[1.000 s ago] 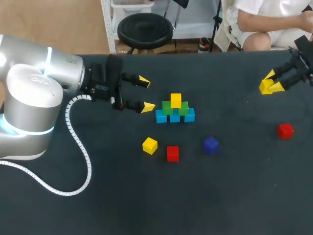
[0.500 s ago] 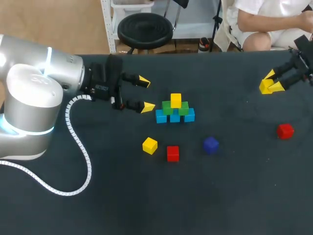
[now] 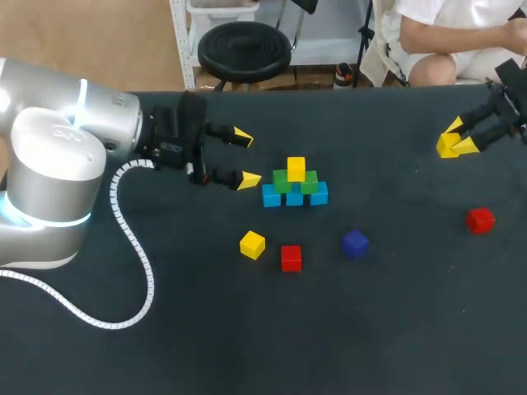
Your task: Place the blue cubes, place green cubes on the blue cubes, place the yellow cubes on the green cubes, then place the red cubes on the yellow cubes, and place purple cube on the red cubes.
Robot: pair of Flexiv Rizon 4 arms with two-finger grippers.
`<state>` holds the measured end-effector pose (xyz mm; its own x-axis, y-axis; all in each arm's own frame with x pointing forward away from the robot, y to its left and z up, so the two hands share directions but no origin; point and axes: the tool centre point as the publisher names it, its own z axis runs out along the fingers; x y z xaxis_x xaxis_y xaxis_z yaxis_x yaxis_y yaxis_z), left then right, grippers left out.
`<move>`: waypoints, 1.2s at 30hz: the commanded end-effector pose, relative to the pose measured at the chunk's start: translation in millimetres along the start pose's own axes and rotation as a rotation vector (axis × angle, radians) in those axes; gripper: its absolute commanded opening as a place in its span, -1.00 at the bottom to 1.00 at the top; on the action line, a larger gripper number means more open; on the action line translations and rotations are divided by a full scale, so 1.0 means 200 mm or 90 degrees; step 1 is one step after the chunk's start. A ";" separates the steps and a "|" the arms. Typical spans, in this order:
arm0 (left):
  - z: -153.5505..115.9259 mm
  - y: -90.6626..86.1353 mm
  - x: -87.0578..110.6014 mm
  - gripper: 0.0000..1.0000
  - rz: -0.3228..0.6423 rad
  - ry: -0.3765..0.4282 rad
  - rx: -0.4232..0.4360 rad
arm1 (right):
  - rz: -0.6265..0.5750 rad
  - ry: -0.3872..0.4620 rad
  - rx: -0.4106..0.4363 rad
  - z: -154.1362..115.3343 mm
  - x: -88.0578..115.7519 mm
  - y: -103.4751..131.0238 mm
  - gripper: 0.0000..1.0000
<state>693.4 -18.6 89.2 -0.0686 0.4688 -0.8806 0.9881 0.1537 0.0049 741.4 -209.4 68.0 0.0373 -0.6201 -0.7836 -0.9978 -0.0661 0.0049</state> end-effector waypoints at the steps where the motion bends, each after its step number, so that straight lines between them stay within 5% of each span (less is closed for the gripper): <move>1: 0.00 0.00 0.01 1.00 0.002 -0.003 -0.001 | 0.000 0.000 0.000 0.00 0.00 0.00 -1.00; 21: 0.00 0.00 0.01 1.00 0.002 -0.003 -0.001 | 0.000 0.000 0.000 0.00 0.00 0.00 -1.00; 27: 0.00 0.00 0.01 1.00 0.002 -0.003 -0.001 | 0.013 0.075 -0.011 -0.02 -0.20 -0.04 -1.00; 36: 0.00 0.00 0.01 1.00 0.002 -0.003 -0.001 | -0.045 0.111 -0.009 0.09 -0.46 -0.10 -1.00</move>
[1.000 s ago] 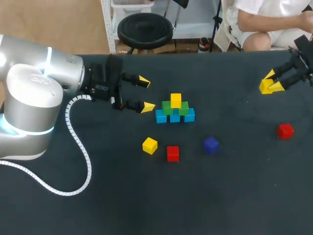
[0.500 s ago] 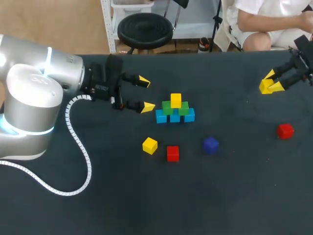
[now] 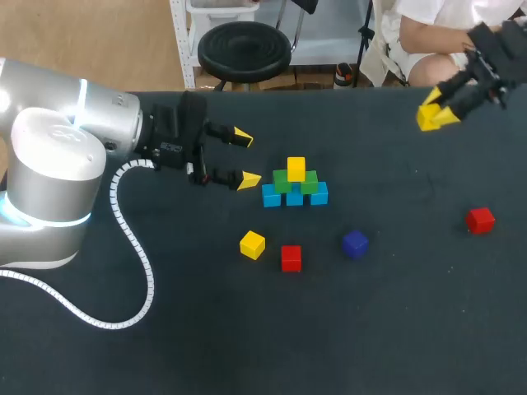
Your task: Place the blue cubes, place green cubes on the blue cubes, place the yellow cubes on the green cubes, then place the red cubes on the yellow cubes, and place purple cube on the red cubes.
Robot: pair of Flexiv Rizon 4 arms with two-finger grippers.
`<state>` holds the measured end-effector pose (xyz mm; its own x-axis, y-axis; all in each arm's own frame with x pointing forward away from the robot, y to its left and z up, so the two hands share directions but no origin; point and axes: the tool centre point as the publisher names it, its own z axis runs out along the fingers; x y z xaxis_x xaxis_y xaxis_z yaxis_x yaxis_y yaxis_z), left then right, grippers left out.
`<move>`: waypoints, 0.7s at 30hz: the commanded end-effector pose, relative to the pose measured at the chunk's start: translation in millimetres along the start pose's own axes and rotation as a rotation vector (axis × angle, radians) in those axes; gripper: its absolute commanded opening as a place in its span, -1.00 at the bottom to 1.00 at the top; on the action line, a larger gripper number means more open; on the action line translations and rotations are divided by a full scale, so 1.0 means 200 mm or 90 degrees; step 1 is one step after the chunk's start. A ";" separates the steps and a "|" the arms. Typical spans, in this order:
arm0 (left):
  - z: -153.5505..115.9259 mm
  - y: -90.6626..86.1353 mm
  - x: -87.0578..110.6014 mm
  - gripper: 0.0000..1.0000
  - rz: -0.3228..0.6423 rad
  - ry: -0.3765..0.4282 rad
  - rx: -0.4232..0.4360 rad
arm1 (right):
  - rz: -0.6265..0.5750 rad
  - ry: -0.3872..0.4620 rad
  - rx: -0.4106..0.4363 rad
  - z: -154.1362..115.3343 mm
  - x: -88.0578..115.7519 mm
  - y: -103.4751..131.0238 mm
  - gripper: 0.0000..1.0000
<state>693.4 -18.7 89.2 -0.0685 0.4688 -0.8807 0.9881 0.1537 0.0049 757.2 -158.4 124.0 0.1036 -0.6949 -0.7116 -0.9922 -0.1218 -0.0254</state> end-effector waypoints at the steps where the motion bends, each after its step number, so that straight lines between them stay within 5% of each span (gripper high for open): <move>1: 0.00 0.00 0.01 1.00 0.002 -0.003 -0.001 | -0.006 0.045 0.002 0.08 -0.11 -0.02 -1.00; 16: 0.00 0.00 0.01 1.00 0.002 -0.003 -0.001 | -0.055 0.019 -0.059 0.40 -0.33 -0.09 -1.00; 21: 0.00 0.00 0.01 1.00 0.002 -0.003 -0.001 | -0.080 0.009 -0.057 0.41 -0.34 -0.08 -1.00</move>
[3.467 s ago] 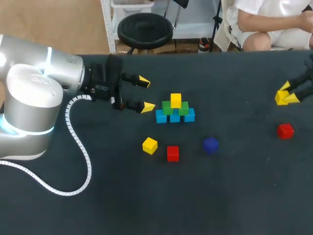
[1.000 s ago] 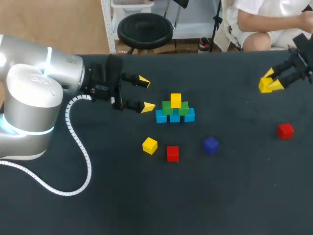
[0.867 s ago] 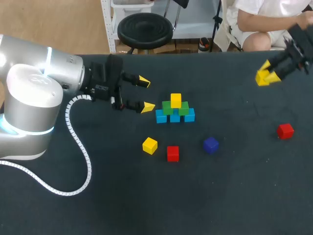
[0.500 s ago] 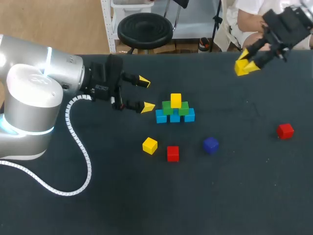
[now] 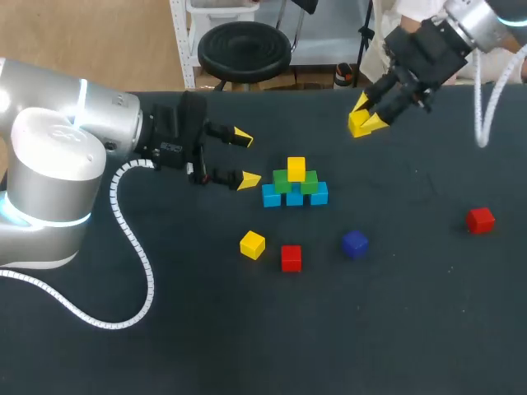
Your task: Place the blue cubes, place green cubes on the blue cubes, place the yellow cubes on the green cubes, then place the red cubes on the yellow cubes, and place purple cube on the red cubes.
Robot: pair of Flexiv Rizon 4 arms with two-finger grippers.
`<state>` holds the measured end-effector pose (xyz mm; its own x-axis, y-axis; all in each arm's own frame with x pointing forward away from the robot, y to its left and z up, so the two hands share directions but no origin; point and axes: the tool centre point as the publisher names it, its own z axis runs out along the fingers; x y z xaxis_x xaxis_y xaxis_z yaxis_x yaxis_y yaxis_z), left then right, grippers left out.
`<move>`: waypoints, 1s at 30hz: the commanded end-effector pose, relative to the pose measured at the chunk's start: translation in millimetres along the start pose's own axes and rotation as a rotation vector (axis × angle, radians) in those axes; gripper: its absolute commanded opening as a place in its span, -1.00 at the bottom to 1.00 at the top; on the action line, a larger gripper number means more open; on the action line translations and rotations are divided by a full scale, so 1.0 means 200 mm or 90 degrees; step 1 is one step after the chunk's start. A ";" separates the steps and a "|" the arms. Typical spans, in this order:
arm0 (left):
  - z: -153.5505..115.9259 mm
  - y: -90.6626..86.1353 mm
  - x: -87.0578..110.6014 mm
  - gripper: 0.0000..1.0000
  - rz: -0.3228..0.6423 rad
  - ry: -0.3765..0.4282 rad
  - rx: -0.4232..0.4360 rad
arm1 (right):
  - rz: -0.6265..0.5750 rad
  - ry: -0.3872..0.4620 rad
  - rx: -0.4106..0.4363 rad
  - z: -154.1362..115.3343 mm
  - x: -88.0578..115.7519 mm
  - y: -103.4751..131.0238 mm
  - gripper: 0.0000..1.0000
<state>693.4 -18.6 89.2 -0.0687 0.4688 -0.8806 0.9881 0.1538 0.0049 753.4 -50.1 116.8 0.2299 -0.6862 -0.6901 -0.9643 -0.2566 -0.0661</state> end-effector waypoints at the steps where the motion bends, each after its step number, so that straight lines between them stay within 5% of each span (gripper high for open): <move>1: 0.00 0.00 0.01 1.00 0.002 -0.003 -0.001 | 0.000 -0.005 -0.014 0.00 0.01 -0.04 -1.00; 23: 0.00 0.00 0.01 1.00 0.002 -0.003 -0.001 | 0.000 -0.005 -0.014 0.00 0.01 -0.04 -1.00; 30: 0.00 0.00 0.01 1.00 0.002 -0.003 -0.001 | 0.045 0.007 -0.025 0.03 -0.08 0.05 -1.00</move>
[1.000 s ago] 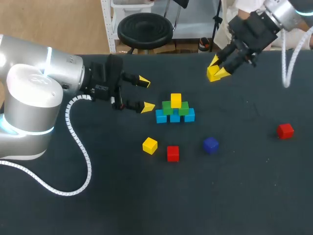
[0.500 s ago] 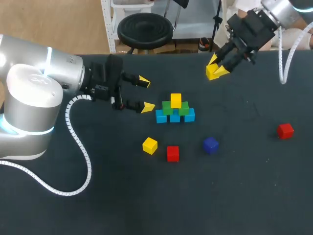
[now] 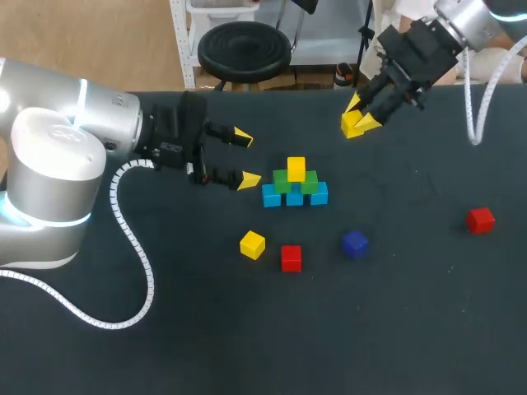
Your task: Place the blue cubes, place green cubes on the blue cubes, place the yellow cubes on the green cubes, then place the red cubes on the yellow cubes, and place purple cube on the red cubes.
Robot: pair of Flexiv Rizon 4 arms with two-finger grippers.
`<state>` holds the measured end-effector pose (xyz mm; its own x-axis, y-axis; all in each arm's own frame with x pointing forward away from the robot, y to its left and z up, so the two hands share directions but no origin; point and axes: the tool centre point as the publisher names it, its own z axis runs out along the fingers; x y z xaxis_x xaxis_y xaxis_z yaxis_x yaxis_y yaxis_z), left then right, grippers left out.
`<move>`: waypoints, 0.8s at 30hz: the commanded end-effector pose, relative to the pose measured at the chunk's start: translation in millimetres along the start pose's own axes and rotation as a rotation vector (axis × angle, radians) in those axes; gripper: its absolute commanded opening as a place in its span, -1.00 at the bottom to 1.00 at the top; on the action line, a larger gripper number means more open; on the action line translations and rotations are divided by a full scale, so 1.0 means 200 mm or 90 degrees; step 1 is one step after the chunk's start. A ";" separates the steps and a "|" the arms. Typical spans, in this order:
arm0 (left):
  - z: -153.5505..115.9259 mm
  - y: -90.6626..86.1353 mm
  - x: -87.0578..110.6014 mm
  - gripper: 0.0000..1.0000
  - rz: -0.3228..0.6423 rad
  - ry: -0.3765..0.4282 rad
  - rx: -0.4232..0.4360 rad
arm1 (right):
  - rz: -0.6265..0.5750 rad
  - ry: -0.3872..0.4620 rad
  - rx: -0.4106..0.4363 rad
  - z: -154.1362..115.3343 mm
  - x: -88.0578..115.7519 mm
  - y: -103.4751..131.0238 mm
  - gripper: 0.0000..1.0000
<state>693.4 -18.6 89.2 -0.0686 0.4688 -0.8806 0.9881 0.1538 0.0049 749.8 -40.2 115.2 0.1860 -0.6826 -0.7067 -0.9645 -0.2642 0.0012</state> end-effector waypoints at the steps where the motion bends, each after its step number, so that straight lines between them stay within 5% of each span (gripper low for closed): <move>1: 0.00 0.00 0.01 1.00 0.002 -0.003 -0.001 | 0.026 0.022 0.014 -0.01 -0.06 0.07 -1.00; 14: 0.00 0.00 0.01 1.00 0.002 -0.003 -0.001 | 0.116 -0.002 0.092 0.16 -0.12 0.23 -1.00; 24: 0.00 0.00 0.01 1.00 0.002 -0.003 -0.001 | 0.132 -0.021 0.068 0.30 -0.12 0.18 -1.00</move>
<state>693.4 -18.7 89.2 -0.0685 0.4688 -0.8806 0.9881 0.1537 0.0049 698.9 1.9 94.4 -0.0235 -0.6914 -0.7220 -0.9947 -0.0560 0.0860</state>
